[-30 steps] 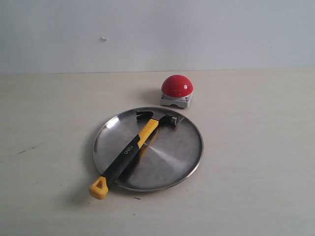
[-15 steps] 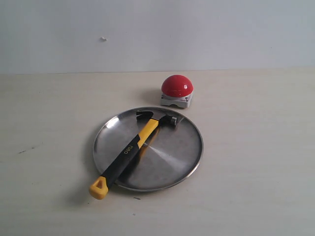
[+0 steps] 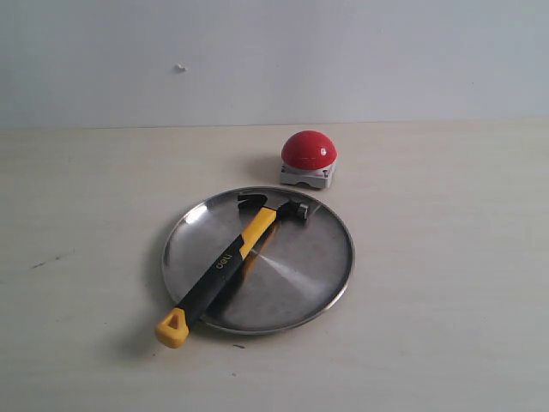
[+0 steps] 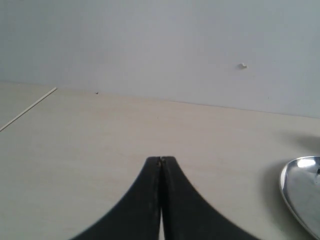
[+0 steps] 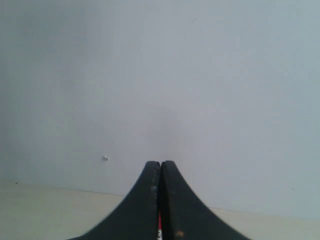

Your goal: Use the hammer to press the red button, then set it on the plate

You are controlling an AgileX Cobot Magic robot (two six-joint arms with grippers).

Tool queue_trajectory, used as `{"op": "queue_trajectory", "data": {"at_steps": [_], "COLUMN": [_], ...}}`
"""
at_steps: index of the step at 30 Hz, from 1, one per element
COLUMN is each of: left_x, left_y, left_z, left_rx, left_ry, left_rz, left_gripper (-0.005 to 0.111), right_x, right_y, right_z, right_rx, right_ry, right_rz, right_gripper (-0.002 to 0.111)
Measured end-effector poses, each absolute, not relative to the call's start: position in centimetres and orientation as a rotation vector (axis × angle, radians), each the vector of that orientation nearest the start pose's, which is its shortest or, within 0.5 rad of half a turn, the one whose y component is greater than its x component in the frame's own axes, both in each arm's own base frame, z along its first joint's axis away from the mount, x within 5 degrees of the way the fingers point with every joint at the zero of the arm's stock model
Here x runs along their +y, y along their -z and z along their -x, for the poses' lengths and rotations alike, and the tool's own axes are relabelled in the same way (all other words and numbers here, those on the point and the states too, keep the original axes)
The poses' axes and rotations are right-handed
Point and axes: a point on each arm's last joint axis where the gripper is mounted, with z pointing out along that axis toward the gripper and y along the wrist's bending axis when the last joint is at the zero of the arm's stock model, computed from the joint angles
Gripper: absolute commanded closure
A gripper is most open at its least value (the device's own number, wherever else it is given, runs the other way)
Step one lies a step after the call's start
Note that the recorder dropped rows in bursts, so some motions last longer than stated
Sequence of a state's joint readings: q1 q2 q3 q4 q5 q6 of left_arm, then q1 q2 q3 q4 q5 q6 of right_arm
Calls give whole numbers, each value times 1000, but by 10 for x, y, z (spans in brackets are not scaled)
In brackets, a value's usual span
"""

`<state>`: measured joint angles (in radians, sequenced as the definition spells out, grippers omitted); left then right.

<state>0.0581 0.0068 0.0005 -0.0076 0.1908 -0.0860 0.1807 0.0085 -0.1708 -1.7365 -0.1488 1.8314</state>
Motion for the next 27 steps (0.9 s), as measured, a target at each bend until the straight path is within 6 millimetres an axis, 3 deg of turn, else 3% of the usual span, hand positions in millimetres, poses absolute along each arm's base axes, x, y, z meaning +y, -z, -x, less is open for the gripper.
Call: {"op": "queue_trajectory", "data": {"at_steps": [23, 27], "left_x": [3, 3], "left_y": [-195, -195], "left_z": [-56, -56], "left_rx": [1677, 1677], "left_ry": [28, 28], "left_rz": [126, 126], "left_gripper": [107, 107], "right_x": [21, 17], "right_y": [-251, -251], "right_z": [-45, -46], "right_rx": [1388, 1364], "right_ry": [-312, -333], "right_rz": [185, 104], "right_gripper": [108, 108]}}
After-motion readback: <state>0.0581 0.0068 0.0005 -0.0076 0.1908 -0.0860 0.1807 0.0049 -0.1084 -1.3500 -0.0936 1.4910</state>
